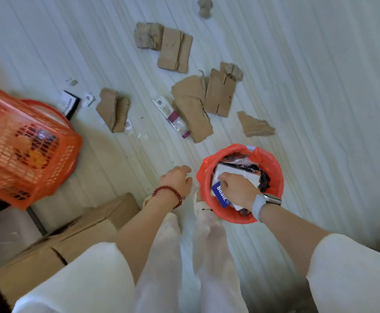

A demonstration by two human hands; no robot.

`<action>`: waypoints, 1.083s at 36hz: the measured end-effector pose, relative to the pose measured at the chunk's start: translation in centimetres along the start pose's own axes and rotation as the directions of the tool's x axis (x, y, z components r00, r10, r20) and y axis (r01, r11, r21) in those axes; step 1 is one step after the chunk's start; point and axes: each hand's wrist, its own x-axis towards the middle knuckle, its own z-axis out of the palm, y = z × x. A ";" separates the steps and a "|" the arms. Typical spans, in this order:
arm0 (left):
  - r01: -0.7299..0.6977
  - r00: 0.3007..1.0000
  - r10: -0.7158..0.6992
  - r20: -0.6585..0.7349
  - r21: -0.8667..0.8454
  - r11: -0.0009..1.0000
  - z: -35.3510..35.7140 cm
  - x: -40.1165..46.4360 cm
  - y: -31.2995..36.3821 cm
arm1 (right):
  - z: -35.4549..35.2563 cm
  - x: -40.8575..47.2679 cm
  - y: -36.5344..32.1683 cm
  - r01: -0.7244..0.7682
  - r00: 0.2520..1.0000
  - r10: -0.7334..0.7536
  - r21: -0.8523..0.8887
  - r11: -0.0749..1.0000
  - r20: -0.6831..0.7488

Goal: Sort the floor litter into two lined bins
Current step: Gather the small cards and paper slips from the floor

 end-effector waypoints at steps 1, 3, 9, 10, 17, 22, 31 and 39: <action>0.014 1.000 -0.014 -0.005 -0.035 0.999 -1.8 -1.1 -0.7 | -0.6 -0.6 -1.8 0.011 1.000 -0.011 0.028 1.000 -0.006; 0.036 0.998 -0.040 -0.044 -0.095 0.995 -5.6 -3.6 -2.0 | -2.1 -1.9 -5.6 0.027 0.999 -0.025 0.086 0.996 -0.025; 0.081 0.968 -0.127 -0.218 -0.209 0.975 -15.3 -10.6 -6.5 | -5.7 -5.7 -16.3 0.124 0.987 -0.102 0.180 0.976 -0.127; 0.085 0.958 -0.144 -0.248 -0.237 0.968 -16.5 -11.3 -7.4 | -6.0 -6.0 -17.7 0.141 0.984 -0.118 0.175 0.974 -0.135; 0.101 0.884 -0.277 -0.377 -0.425 0.899 -20.9 -13.6 -11.8 | -7.8 -5.1 -23.6 0.209 0.974 -0.188 0.173 0.963 -0.131; 0.111 0.860 -0.348 -0.373 -0.529 0.841 -22.4 -13.3 -13.0 | -9.7 -2.5 -25.8 0.211 0.974 -0.196 0.139 0.968 -0.114; 0.174 0.851 -0.428 -0.304 -0.606 0.777 -23.3 -3.9 -16.6 | -10.9 10.2 -27.6 0.231 0.971 -0.231 -0.008 0.973 -0.063; 0.258 0.839 -0.524 -0.147 -0.740 0.621 -17.9 10.2 -23.1 | -4.3 24.9 -26.1 0.301 0.953 -0.304 -0.197 0.933 0.018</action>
